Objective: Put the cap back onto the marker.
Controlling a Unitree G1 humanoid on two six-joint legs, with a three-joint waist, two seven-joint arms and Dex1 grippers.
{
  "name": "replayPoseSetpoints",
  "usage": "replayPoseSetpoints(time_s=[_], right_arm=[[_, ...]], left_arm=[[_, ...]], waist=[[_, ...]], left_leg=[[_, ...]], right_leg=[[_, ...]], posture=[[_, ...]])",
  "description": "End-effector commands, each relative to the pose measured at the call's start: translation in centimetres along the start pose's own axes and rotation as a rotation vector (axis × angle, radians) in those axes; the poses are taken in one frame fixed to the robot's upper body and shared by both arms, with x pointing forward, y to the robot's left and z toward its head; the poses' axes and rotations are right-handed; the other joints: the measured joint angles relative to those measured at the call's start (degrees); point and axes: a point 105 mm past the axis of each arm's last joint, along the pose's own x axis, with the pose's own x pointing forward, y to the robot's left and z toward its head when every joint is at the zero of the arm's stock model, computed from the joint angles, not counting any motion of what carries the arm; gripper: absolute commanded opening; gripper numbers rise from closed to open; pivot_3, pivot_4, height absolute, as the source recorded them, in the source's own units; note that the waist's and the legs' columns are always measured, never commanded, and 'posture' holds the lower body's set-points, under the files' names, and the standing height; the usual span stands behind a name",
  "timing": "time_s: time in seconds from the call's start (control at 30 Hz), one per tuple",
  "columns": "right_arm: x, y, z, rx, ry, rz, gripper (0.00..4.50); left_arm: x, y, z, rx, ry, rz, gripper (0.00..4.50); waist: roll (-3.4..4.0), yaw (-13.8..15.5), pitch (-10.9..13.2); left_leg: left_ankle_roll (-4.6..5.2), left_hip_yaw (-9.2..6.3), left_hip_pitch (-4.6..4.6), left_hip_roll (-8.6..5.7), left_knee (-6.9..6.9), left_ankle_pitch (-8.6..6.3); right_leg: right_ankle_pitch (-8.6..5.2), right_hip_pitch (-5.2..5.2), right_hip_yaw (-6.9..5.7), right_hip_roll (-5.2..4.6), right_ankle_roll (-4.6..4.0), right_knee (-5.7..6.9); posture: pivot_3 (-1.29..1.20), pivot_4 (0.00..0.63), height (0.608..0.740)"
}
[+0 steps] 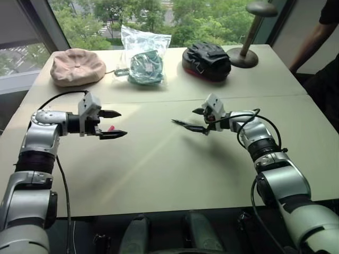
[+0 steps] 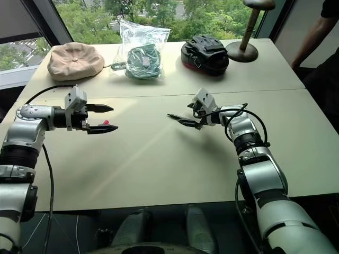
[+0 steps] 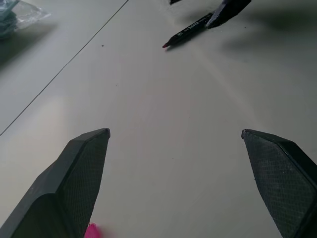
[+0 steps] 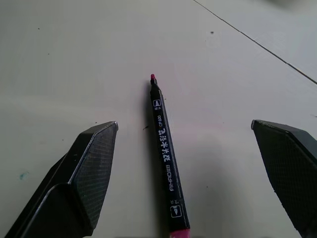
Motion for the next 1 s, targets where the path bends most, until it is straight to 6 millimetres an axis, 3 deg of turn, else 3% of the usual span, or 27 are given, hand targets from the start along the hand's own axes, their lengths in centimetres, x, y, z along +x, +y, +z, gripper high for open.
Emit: replayPoseSetpoints(time_s=[0.03,0.37,0.47,0.7,0.87,1.0], right_arm=[[0.7,0.3,1.4,-0.045,-0.027,0.031,4.5],[1.5,1.2,-0.4,-0.036,0.032,0.059,4.5],[1.7,1.3,-0.7,-0.031,0.043,0.058,3.55],[1.9,1.4,-1.5,0.003,0.057,0.049,0.03],[2.0,1.2,-1.3,0.012,0.041,0.035,0.03],[1.7,0.3,0.8,-0.027,-0.006,0.009,0.03]], left_arm=[[-1.1,0.2,0.8,0.017,-0.038,0.045,4.46],[-1.3,-0.1,0.6,0.011,-0.038,0.068,4.46],[-1.2,-0.2,0.5,0.01,-0.04,0.072,4.5],[-1.3,-0.3,0.5,0.005,-0.043,0.081,4.5],[-1.6,-0.3,0.3,-0.005,-0.047,0.102,4.5],[-2.2,0.4,-0.1,-0.01,-0.043,0.169,4.5]], waist=[[0.0,0.0,0.0],[0.0,-0.01,-0.01],[0.0,-0.01,-0.01],[-0.01,-0.09,-0.02],[-0.01,-0.09,-0.03],[-0.01,-0.11,-0.03]], left_leg=[[0.0,0.0,0.0,0.0,0.0,0.0],[-0.02,-0.01,0.06,-0.01,0.04,0.01],[-0.02,-0.02,0.06,0.0,0.04,0.01],[-0.02,-0.01,0.08,0.0,0.04,0.01],[-0.02,-0.01,0.12,0.01,0.04,0.01],[-0.03,-0.02,0.13,0.02,0.06,0.02]], right_leg=[[0.0,0.0,0.0,-0.01,0.0,0.0],[0.0,0.04,0.01,-0.02,0.0,0.09],[0.0,0.03,0.01,-0.02,0.0,0.11],[0.0,0.04,0.01,-0.01,0.0,0.11],[0.01,0.07,0.02,-0.02,-0.01,0.12],[0.01,0.07,0.02,-0.02,-0.01,0.15]], posture=[[0.0,0.15,0.74],[0.0,0.15,0.74],[0.0,0.15,0.74],[0.0,0.15,0.74],[0.0,0.15,0.74],[0.0,0.15,0.74]])
